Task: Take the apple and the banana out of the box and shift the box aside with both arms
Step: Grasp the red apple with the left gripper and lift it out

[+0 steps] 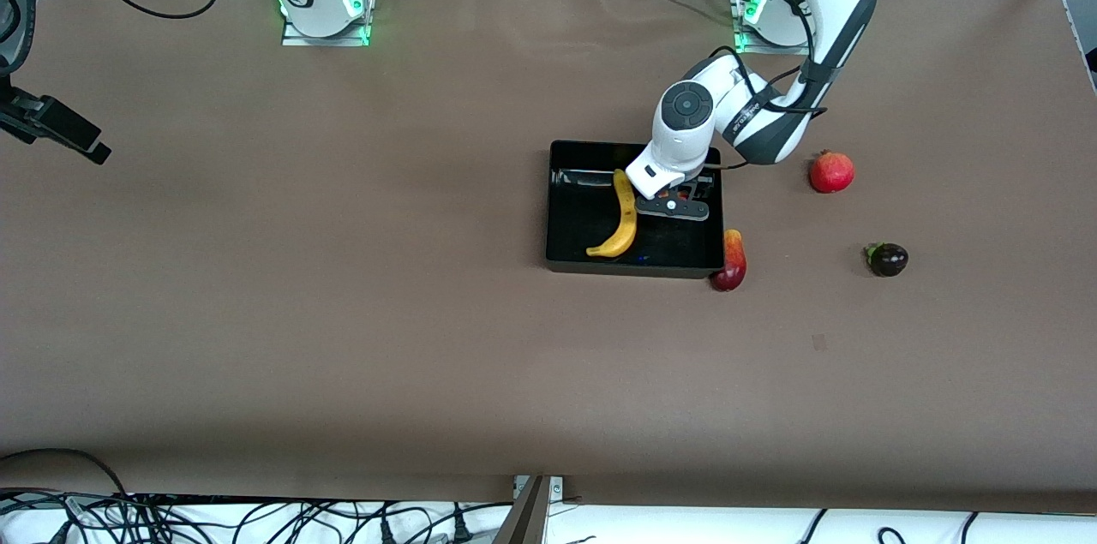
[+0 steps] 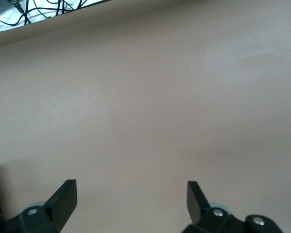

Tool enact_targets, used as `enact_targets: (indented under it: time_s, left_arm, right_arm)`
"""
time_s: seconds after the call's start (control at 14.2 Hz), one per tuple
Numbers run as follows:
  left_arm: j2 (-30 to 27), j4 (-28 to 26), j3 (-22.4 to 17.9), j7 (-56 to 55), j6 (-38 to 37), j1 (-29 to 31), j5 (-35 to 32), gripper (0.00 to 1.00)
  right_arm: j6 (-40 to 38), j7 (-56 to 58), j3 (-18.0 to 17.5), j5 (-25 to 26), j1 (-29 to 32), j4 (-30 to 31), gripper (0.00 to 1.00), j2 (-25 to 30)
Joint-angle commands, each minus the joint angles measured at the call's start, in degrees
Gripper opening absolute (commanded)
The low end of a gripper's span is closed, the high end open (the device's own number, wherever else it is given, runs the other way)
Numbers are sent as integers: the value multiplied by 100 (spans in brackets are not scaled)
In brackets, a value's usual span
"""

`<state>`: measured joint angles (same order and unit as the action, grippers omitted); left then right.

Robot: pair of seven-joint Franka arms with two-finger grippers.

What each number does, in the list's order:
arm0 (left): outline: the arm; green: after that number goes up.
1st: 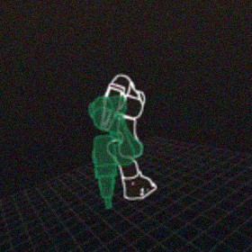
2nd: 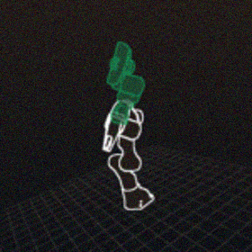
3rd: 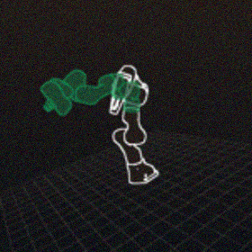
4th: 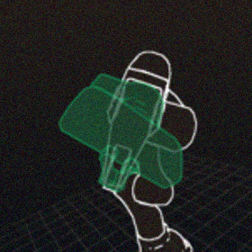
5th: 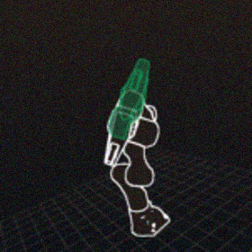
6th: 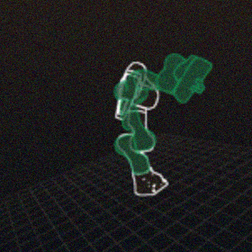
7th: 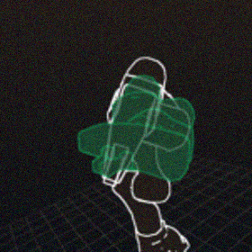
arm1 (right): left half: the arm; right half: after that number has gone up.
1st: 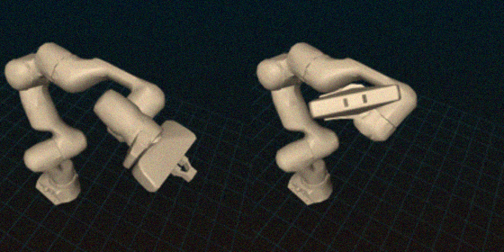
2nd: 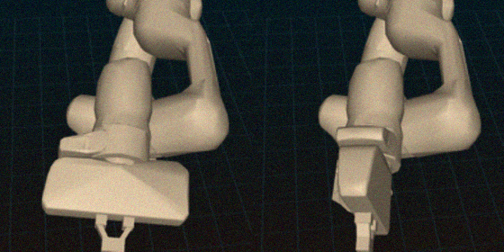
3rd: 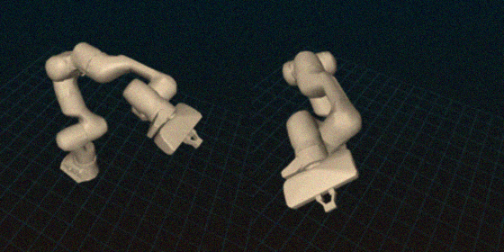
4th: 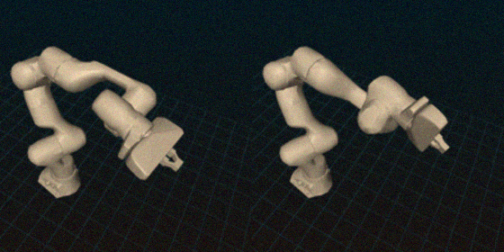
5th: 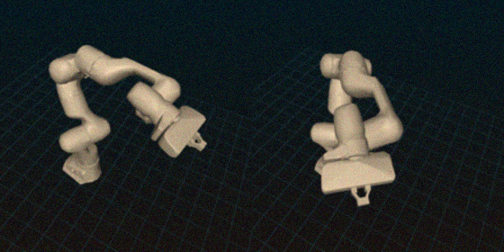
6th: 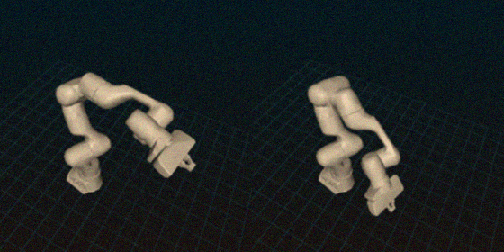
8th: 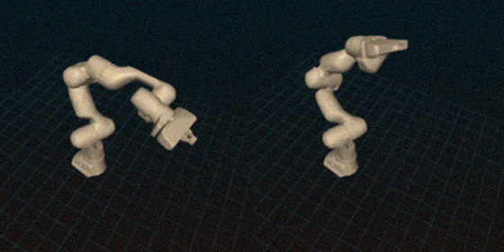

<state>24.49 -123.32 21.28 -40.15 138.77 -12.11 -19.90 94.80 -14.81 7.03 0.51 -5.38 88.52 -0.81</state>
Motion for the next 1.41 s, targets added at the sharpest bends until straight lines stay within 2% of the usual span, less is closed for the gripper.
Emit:
enact_targets:
  time_s: [0.0, 0.21, 0.42, 0.56, 0.7, 0.77, 0.99, 1.2, 1.34]
  left_arm:
    - [-58, 71, 26, -55, -78, 24, -146, 5]
    - [-357, 473, 78, -63, -786, 24, -120, 5]
    - [-366, 1518, 193, 93, -2376, 59, -31, 5]
    - [-375, 2090, 158, 812, -3308, 147, 196, 4]
    - [-375, 2574, 166, 1864, -4127, 602, 223, 6]
    - [-375, 2620, 166, 2592, -4252, 857, 223, 6]
    - [-288, 2428, 158, 3565, -4096, 1692, 171, 6]
    - [-305, 1297, 175, 3830, -2553, 2404, 83, 5]
    - [-313, 646, 175, 3839, -1586, 2503, 92, 6]
  right_arm:
    - [-111, -75, -35, -42, 10, -63, 100, 20]
    - [-120, -58, -35, -42, 19, -63, 100, 20]
    - [-120, -49, -35, -42, 10, -63, 100, 20]
    - [-120, -49, -35, -42, 10, -63, 100, 20]
    - [-120, -40, -35, -42, 10, -63, 100, 20]
    - [-120, -40, -35, -42, 10, -63, 100, 11]
    - [-120, -49, -35, -42, 10, -63, 100, 11]
    - [-120, -40, -35, -42, 10, -63, 100, 11]
    - [-129, -31, -44, -42, 10, -63, 100, 2]
